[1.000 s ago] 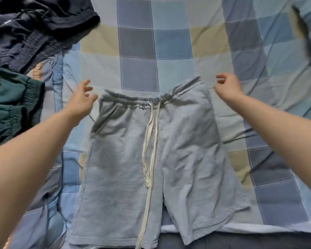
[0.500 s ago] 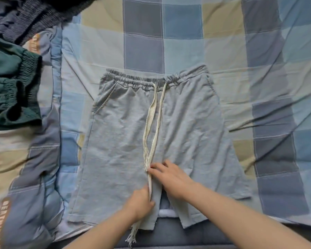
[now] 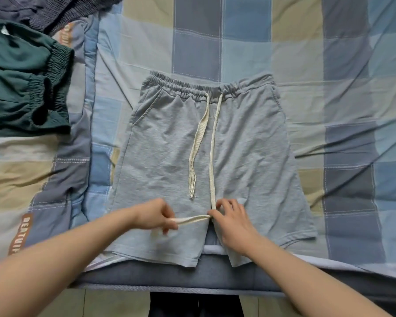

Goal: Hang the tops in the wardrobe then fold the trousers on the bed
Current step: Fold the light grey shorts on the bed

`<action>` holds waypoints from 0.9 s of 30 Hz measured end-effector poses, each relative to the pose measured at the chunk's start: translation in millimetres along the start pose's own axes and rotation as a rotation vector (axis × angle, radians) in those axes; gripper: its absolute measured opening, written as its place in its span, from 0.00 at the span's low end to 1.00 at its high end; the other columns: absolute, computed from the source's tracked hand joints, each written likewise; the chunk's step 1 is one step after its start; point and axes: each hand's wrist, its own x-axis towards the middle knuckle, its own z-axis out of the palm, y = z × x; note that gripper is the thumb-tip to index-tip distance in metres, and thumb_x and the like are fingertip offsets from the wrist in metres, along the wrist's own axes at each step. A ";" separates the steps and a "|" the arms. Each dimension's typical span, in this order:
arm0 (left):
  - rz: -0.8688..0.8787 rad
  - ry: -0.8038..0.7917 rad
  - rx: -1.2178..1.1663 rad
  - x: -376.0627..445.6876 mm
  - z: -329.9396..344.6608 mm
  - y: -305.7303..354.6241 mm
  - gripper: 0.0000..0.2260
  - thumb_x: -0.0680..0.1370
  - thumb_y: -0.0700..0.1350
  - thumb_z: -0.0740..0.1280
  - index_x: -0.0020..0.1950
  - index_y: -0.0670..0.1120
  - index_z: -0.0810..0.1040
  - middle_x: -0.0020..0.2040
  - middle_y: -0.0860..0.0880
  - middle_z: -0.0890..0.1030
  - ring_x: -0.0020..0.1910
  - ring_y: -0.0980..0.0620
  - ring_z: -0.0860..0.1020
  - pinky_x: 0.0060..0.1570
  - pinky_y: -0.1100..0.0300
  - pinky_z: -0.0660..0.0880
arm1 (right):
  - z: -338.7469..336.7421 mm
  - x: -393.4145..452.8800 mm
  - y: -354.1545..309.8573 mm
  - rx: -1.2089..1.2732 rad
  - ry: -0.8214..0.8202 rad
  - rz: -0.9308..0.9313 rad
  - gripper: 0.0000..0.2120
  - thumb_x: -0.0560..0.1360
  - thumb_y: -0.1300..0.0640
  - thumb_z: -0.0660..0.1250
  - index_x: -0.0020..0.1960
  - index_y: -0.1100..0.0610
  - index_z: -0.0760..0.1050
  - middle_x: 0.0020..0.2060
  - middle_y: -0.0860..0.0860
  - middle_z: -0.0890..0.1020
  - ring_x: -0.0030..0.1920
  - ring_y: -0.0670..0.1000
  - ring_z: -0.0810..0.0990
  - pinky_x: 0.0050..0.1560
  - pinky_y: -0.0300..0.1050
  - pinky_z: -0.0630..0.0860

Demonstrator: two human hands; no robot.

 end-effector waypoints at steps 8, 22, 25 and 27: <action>0.118 0.401 0.058 32.8 -111.7 77.6 0.04 0.75 0.45 0.72 0.44 0.46 0.85 0.34 0.50 0.81 0.32 0.58 0.74 0.39 0.63 0.71 | -4.3 2.0 -3.5 1.045 -0.062 0.498 0.29 0.71 0.66 0.67 0.69 0.50 0.69 0.38 0.48 0.80 0.42 0.45 0.78 0.49 0.35 0.74; 0.052 0.656 0.581 110.2 -99.4 126.4 0.24 0.77 0.44 0.63 0.73 0.56 0.69 0.76 0.51 0.62 0.77 0.46 0.51 0.71 0.33 0.44 | -39.7 -1.0 79.4 1.023 0.543 0.783 0.16 0.75 0.69 0.62 0.58 0.54 0.73 0.36 0.49 0.77 0.37 0.49 0.76 0.42 0.33 0.72; 0.139 0.596 0.551 115.6 -76.1 134.6 0.22 0.76 0.43 0.63 0.70 0.55 0.73 0.73 0.51 0.67 0.75 0.47 0.56 0.72 0.42 0.51 | -27.6 -27.9 129.5 0.739 0.676 0.978 0.18 0.72 0.68 0.64 0.61 0.60 0.72 0.49 0.58 0.76 0.51 0.60 0.75 0.60 0.52 0.71; 0.195 0.576 0.528 120.9 -58.2 137.0 0.21 0.76 0.43 0.62 0.69 0.54 0.75 0.69 0.51 0.71 0.72 0.46 0.60 0.69 0.47 0.58 | -20.5 -41.7 147.8 0.722 0.525 1.140 0.28 0.70 0.63 0.68 0.69 0.59 0.65 0.62 0.62 0.71 0.63 0.63 0.68 0.68 0.55 0.63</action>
